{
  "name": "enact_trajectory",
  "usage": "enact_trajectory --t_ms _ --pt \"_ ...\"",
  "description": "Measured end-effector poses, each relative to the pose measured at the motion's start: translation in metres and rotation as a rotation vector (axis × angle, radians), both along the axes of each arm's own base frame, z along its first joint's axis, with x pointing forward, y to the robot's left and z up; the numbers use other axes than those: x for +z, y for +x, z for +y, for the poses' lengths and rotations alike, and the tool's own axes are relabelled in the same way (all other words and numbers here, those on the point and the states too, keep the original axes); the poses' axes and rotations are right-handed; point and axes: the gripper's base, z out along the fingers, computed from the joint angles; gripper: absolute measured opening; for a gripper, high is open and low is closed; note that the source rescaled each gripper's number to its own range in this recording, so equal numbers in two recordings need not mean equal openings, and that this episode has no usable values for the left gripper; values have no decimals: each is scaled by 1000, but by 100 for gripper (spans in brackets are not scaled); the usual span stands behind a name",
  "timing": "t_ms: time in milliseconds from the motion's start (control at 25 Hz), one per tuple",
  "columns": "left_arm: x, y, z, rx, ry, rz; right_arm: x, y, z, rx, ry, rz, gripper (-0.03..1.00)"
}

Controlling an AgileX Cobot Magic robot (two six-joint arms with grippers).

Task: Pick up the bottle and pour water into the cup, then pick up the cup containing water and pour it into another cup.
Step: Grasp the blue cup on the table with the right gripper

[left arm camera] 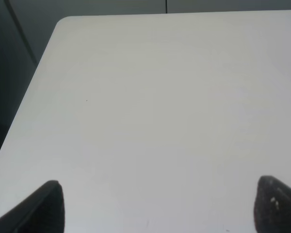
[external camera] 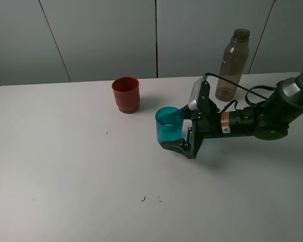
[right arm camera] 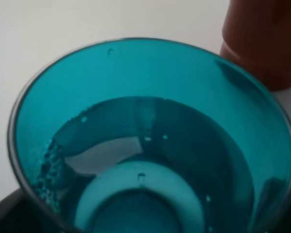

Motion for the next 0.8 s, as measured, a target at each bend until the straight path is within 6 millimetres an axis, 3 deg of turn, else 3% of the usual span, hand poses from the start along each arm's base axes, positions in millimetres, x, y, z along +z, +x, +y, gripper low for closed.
enact_trajectory --t_ms 520,800 --pt "0 0 0 0 0 0 4 4 5 -5 33 -17 100" --pt "0 0 0 0 0 0 -8 6 7 -15 61 6 100"
